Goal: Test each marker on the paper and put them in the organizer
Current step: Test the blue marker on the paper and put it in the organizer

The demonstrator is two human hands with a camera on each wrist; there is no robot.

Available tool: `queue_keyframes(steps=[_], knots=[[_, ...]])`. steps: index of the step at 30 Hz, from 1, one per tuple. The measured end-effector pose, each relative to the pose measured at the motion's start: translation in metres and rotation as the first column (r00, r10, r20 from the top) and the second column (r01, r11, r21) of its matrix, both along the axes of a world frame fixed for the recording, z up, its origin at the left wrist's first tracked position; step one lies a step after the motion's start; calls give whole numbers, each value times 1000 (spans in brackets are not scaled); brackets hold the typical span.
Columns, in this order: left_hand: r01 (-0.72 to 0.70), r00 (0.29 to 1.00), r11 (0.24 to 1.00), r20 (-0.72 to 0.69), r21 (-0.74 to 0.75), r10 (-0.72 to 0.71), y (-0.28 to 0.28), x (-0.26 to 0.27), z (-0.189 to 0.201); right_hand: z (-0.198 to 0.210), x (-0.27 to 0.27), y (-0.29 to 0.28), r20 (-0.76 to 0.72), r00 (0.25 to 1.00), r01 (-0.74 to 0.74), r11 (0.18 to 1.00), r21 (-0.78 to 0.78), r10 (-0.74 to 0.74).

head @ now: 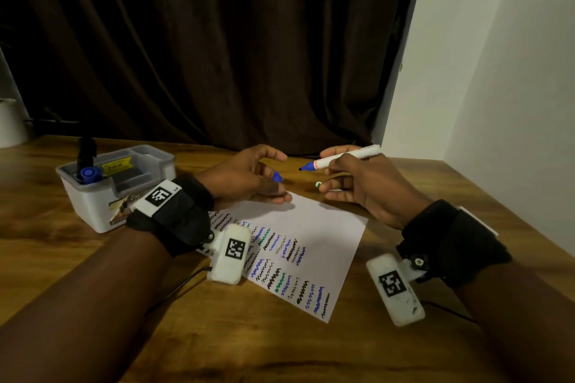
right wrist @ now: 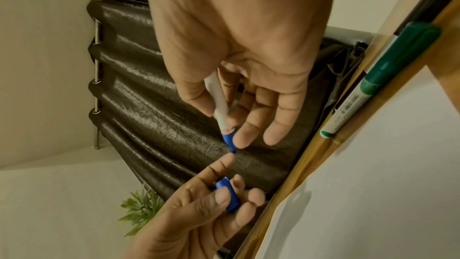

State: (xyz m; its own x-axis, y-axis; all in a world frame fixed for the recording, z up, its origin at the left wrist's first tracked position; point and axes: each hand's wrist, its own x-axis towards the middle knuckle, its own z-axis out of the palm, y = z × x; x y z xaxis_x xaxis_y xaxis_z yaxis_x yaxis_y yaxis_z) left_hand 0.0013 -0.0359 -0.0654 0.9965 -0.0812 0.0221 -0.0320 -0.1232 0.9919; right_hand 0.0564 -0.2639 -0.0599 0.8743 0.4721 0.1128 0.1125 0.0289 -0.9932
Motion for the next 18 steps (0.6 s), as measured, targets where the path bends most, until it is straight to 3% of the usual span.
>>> queue_keyframes(steps=[10,18], knots=[[-8,991,989,132,145,-11,-1,-1,6,0,0,1,85,994,70,998,-2,-70],[38,983,992,173,124,-59,-4,-1,5,-1,-5,1,92,995,-36,998,-44,40]])
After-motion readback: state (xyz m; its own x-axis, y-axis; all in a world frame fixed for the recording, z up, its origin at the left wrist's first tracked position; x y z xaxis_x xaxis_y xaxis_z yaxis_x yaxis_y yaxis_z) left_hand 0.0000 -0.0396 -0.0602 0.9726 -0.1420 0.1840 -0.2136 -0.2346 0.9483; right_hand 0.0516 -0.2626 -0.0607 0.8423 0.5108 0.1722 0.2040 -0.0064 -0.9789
